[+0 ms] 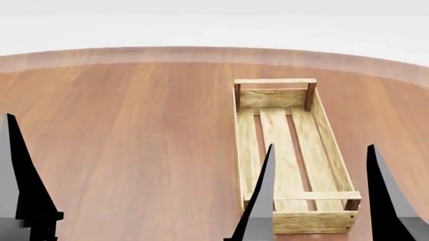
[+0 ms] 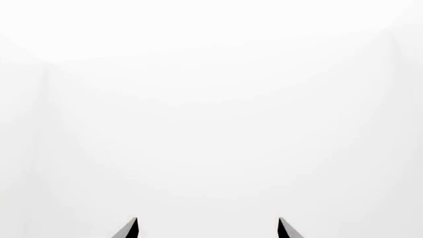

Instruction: Stack the right bowl on the left bowl and place them in the tray.

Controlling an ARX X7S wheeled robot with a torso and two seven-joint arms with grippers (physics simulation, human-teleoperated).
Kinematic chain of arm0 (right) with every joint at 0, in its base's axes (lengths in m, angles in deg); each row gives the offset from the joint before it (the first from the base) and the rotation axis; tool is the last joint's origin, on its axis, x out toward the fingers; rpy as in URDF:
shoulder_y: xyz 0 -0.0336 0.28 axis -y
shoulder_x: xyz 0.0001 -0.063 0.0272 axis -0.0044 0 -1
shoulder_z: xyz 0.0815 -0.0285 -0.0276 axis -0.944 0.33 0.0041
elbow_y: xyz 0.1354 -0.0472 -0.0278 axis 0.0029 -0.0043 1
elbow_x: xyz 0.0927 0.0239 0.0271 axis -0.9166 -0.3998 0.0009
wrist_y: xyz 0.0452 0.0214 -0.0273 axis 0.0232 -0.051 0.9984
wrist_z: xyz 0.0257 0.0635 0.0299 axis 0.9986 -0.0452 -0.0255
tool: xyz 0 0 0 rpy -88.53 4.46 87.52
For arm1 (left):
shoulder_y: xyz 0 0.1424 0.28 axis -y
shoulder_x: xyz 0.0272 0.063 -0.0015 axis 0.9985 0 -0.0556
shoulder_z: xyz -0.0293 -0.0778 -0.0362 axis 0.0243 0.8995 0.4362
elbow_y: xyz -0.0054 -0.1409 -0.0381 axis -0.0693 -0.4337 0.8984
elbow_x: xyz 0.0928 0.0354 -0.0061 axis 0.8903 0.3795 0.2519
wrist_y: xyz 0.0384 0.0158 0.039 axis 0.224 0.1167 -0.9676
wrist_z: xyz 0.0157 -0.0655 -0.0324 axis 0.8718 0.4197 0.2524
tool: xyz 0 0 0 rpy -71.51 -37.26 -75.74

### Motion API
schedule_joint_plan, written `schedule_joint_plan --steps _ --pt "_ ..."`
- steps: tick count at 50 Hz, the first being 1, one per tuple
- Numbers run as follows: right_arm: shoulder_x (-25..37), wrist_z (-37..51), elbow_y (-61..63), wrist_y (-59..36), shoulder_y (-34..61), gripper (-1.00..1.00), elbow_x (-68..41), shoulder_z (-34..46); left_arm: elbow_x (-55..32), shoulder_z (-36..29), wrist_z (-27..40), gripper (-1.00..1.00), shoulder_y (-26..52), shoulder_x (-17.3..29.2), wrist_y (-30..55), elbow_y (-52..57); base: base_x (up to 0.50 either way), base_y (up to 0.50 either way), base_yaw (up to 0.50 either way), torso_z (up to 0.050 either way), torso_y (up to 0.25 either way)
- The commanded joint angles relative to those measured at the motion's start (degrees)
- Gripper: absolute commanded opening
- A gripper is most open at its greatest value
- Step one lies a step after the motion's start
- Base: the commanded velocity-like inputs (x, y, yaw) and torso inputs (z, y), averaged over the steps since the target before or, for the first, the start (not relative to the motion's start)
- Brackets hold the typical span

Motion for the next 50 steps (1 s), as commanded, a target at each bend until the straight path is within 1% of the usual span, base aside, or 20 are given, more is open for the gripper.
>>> schedule_joint_plan --steps 1,29,32,34,35,36,38,39,41,44,50 --pt "-0.5 -0.8 -0.2 0.3 0.0 1.0 0.9 -0.8 0.5 0.9 -0.6 1.0 -0.2 -0.5 -1.3 -0.4 0.5 0.0 0.0 0.0 0.0" --pt "0.5 0.3 -0.2 0.4 0.3 1.0 0.6 0.0 -0.1 -0.2 0.5 1.0 0.4 0.6 -0.7 -0.3 0.5 0.01 0.0 0.0 0.001" --pt "0.8 -0.1 -0.7 2.3 -0.1 1.0 1.5 0.5 0.0 -0.3 0.6 1.0 0.3 0.8 -0.8 -0.4 0.5 0.02 0.0 0.0 0.0" --pt "0.8 -0.8 -1.3 4.3 -0.5 1.0 1.1 0.7 -0.1 -0.4 0.7 1.0 0.2 0.8 -1.0 -0.5 0.01 0.0 0.0 0.0 0.0" --pt "0.7 -0.8 -1.3 6.3 -1.0 1.0 1.6 0.5 -0.1 -0.4 0.7 1.0 0.1 0.9 -1.1 -0.6 0.0 0.0 0.0 0.0 0.0" --pt "0.5 -1.0 -1.7 10.4 -2.2 1.0 3.9 0.6 -0.1 -0.5 0.8 1.0 0.0 0.9 -1.3 -0.7 0.0 0.0 0.0 0.0 0.0" --pt "1.2 -1.9 -1.3 8.8 -2.2 1.0 1.0 1.0 -0.2 -0.4 0.9 1.0 0.0 1.0 -1.4 -0.8 0.0 0.0 0.0 0.0 0.0" --pt "1.3 -1.7 -1.5 9.0 -2.3 1.0 2.3 1.3 -0.2 -0.4 1.0 1.0 -0.1 1.1 -1.4 -0.8 0.0 0.0 0.0 0.0 0.0" --pt "1.1 -1.7 -1.5 9.0 -2.4 1.0 -0.1 0.7 -0.3 -0.4 1.0 1.0 -0.2 1.2 -1.6 -0.8 0.0 0.0 0.0 0.0 0.0" --pt "1.4 -1.6 -1.3 8.8 -2.3 1.0 -0.4 0.5 -0.3 -0.5 1.2 1.0 -0.1 1.2 -1.4 -0.8 0.0 0.0 0.0 0.0 0.0" --pt "1.4 -1.4 -1.5 9.4 -2.5 1.0 -1.3 0.4 -0.4 -0.6 1.5 1.0 -0.3 1.5 -2.0 -1.2 0.02 -0.48 0.0 0.0 0.0"
